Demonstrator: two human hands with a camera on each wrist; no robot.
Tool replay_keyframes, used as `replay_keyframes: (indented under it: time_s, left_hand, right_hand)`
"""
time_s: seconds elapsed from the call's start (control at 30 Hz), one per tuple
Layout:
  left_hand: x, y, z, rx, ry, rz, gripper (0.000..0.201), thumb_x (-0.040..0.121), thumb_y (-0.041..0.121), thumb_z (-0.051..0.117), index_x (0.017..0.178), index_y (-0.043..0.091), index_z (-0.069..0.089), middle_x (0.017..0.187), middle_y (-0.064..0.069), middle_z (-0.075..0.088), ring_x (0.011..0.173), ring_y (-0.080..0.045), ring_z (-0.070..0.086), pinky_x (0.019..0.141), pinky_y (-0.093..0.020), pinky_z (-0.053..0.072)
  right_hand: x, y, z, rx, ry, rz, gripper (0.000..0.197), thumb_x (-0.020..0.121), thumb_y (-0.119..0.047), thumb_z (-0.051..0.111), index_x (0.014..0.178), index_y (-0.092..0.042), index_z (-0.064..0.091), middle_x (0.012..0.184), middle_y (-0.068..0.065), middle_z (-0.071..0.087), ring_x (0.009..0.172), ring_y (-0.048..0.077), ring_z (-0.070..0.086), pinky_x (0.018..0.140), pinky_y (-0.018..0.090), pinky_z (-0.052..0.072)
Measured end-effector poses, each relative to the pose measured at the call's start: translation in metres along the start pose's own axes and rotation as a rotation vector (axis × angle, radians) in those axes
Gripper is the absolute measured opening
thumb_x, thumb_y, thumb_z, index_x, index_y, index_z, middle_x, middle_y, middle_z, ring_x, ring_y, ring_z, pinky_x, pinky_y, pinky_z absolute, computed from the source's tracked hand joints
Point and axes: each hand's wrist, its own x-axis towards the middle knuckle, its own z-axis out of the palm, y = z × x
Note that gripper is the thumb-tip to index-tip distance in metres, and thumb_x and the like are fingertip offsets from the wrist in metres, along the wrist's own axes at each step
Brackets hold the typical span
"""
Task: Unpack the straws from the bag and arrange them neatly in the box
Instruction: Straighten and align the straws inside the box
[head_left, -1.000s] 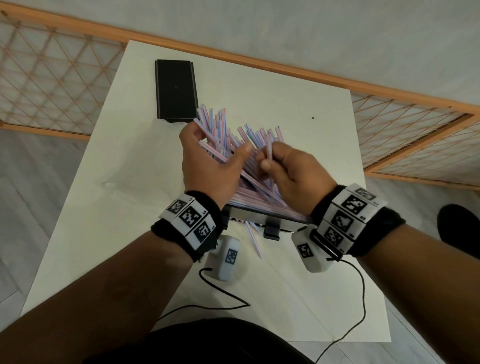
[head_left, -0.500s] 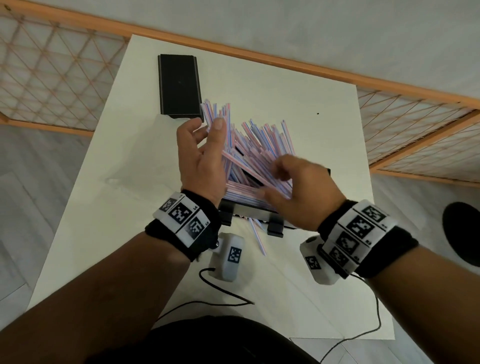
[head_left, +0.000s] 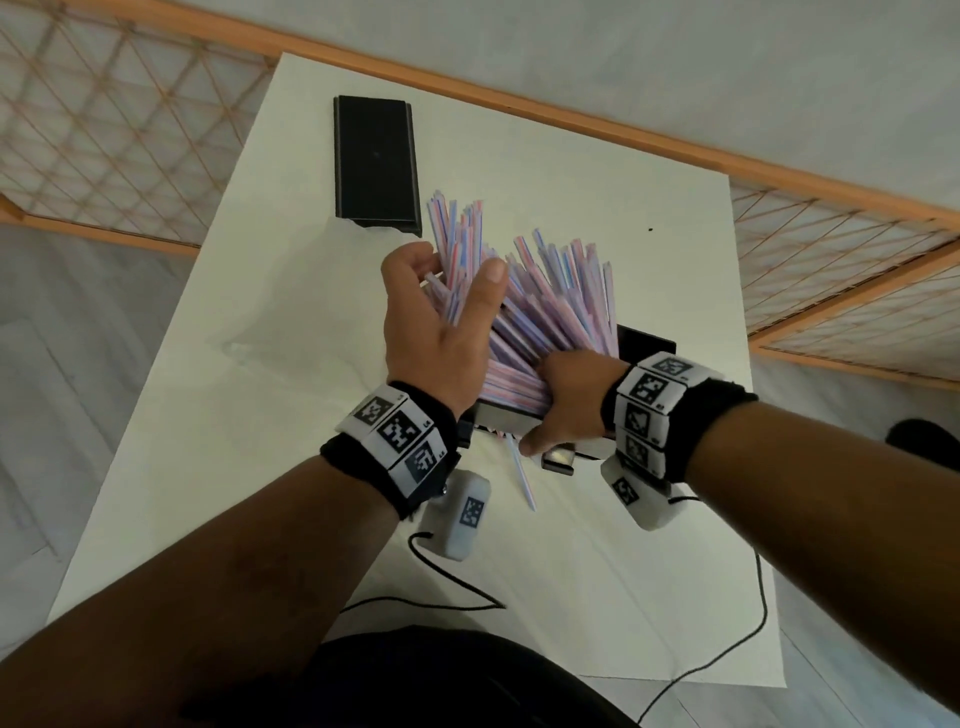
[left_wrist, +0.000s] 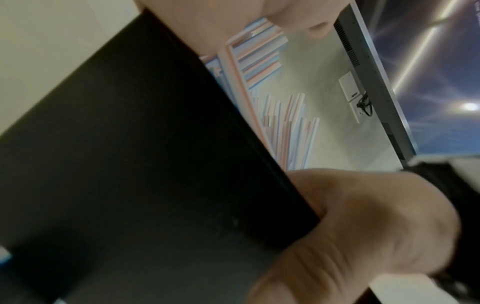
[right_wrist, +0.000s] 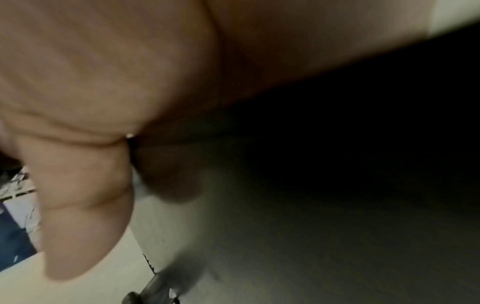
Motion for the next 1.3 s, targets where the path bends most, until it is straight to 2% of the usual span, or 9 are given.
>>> replay_keyframes:
  time_s: [0.07, 0.13, 0.2, 0.3, 0.6, 0.77, 1.0, 1.13, 1.3]
  left_hand:
    - [0.000, -0.002, 0.000, 0.002, 0.000, 0.024, 0.063, 0.082, 0.062, 0.058, 0.116, 0.010, 0.046, 0.097, 0.013, 0.053, 0.077, 0.003, 0.057, 0.074, -0.012, 0.045]
    - [0.000, -0.002, 0.000, -0.011, -0.005, 0.021, 0.063, 0.083, 0.062, 0.059, 0.115, 0.009, 0.046, 0.094, 0.011, 0.056, 0.074, -0.001, 0.059, 0.071, -0.017, 0.048]
    - [0.000, -0.003, -0.001, -0.017, -0.010, 0.028, 0.063, 0.082, 0.063, 0.059, 0.115, 0.012, 0.045, 0.096, 0.005, 0.059, 0.076, -0.008, 0.061, 0.072, -0.024, 0.051]
    - [0.000, -0.004, -0.003, -0.023, -0.032, 0.031, 0.062, 0.082, 0.062, 0.059, 0.118, 0.013, 0.043, 0.097, 0.009, 0.059, 0.076, 0.001, 0.061, 0.069, -0.012, 0.047]
    - [0.000, -0.006, -0.003, -0.036, -0.046, 0.034, 0.060, 0.083, 0.060, 0.060, 0.116, 0.013, 0.041, 0.096, 0.008, 0.058, 0.075, -0.001, 0.058, 0.071, -0.015, 0.047]
    - [-0.001, -0.004, -0.003, -0.036, -0.042, 0.029, 0.062, 0.082, 0.059, 0.060, 0.118, 0.013, 0.040, 0.096, 0.014, 0.056, 0.077, 0.008, 0.060, 0.072, -0.009, 0.046]
    - [-0.001, 0.001, -0.003, -0.075, -0.067, -0.016, 0.064, 0.079, 0.059, 0.063, 0.119, 0.014, 0.039, 0.102, 0.008, 0.061, 0.083, 0.003, 0.065, 0.074, -0.013, 0.051]
    - [0.000, 0.002, -0.004, -0.077, -0.055, -0.036, 0.076, 0.074, 0.063, 0.070, 0.124, 0.014, 0.039, 0.113, -0.003, 0.060, 0.092, -0.009, 0.067, 0.080, -0.022, 0.053]
    - [0.000, 0.007, -0.007, -0.040, -0.052, -0.072, 0.092, 0.065, 0.056, 0.084, 0.135, 0.018, 0.037, 0.121, 0.007, 0.057, 0.103, -0.004, 0.066, 0.083, -0.019, 0.056]
  right_hand:
    - [0.004, -0.007, -0.005, 0.009, -0.040, 0.022, 0.059, 0.069, -0.055, 0.082, 0.097, -0.016, 0.048, 0.083, -0.004, 0.049, 0.079, 0.018, 0.052, 0.063, 0.029, 0.041]
    - [0.011, -0.012, -0.007, 0.065, -0.042, 0.017, 0.059, 0.068, -0.052, 0.084, 0.096, -0.014, 0.048, 0.087, -0.002, 0.051, 0.077, 0.017, 0.051, 0.059, 0.028, 0.040]
    - [0.016, -0.014, -0.010, 0.116, -0.092, 0.027, 0.079, 0.068, -0.049, 0.085, 0.125, -0.009, 0.048, 0.114, 0.004, 0.055, 0.099, 0.022, 0.055, 0.079, 0.031, 0.046]
    - [0.019, -0.016, -0.012, 0.149, -0.173, 0.048, 0.109, 0.068, -0.044, 0.086, 0.153, -0.010, 0.025, 0.154, 0.006, 0.038, 0.139, 0.026, 0.039, 0.107, 0.034, 0.040]
    - [0.024, -0.016, -0.015, 0.200, -0.200, 0.028, 0.120, 0.067, -0.039, 0.088, 0.157, -0.012, 0.013, 0.161, 0.006, 0.027, 0.147, 0.024, 0.027, 0.117, 0.038, 0.030]
    - [0.025, -0.015, -0.014, 0.211, -0.192, 0.042, 0.111, 0.069, -0.037, 0.088, 0.154, -0.009, 0.021, 0.157, 0.007, 0.034, 0.143, 0.026, 0.034, 0.112, 0.035, 0.035]
    - [0.028, -0.013, -0.014, 0.243, -0.204, 0.041, 0.115, 0.067, -0.036, 0.089, 0.155, -0.011, 0.019, 0.159, 0.007, 0.030, 0.145, 0.026, 0.030, 0.115, 0.036, 0.032]
    - [0.028, -0.015, -0.012, 0.256, -0.174, 0.010, 0.121, 0.064, -0.037, 0.091, 0.156, -0.011, 0.016, 0.160, 0.007, 0.030, 0.146, 0.025, 0.030, 0.117, 0.037, 0.029]
    - [0.023, -0.010, -0.011, 0.354, -0.069, -0.129, 0.115, 0.060, -0.035, 0.092, 0.153, -0.020, 0.027, 0.153, 0.001, 0.042, 0.140, 0.022, 0.039, 0.116, 0.038, 0.032]
